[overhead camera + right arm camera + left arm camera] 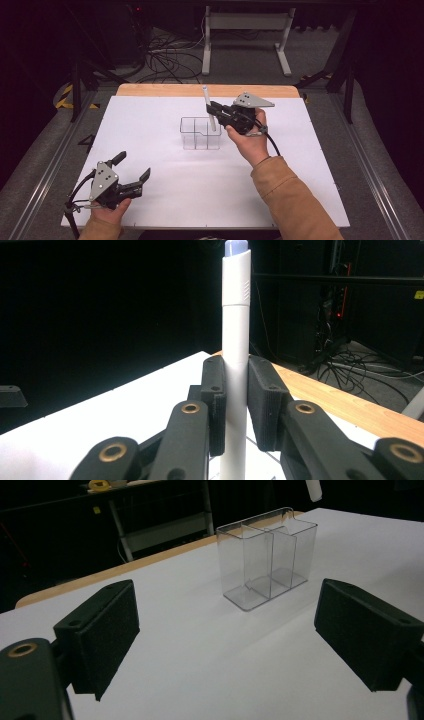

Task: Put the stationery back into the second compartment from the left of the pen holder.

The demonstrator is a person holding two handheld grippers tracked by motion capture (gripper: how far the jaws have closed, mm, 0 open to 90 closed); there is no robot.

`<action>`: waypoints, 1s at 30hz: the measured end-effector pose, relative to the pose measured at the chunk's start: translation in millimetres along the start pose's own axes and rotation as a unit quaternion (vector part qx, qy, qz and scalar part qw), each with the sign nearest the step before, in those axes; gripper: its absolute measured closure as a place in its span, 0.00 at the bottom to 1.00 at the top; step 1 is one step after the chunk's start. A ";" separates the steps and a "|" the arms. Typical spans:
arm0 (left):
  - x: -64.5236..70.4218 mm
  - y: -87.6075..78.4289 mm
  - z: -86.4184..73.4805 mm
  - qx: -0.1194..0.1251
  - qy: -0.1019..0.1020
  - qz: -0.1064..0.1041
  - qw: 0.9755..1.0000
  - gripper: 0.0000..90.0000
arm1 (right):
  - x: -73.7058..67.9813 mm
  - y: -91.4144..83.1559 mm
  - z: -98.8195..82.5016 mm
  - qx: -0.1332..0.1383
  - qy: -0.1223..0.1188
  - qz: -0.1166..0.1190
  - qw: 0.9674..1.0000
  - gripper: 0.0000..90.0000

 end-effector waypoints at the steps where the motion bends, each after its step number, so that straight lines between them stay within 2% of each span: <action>1: 0.1 0.0 0.2 0.001 0.000 0.000 1.000 0.13 | -0.5 2.2 -0.2 0.001 0.000 0.001 1.000 0.88; 21: 0.8 2.7 0.1 0.000 0.000 -0.004 1.000 0.13 | -11.9 33.2 -4.8 -0.006 -0.011 0.001 1.000 0.88; 30: 0.2 3.0 0.6 0.001 0.000 -0.005 1.000 0.13 | -13.6 38.4 -7.8 -0.011 -0.014 -0.003 1.000 0.88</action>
Point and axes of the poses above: each handheld gripper's, and its own axes: y roughly forward along the jaws, z roughly out of its top, x roughly to its right, the point moved 10 cm from there along y, roughly forward along the jaws, and after that the axes turned 2 degrees about z, right-handed, at the moved point
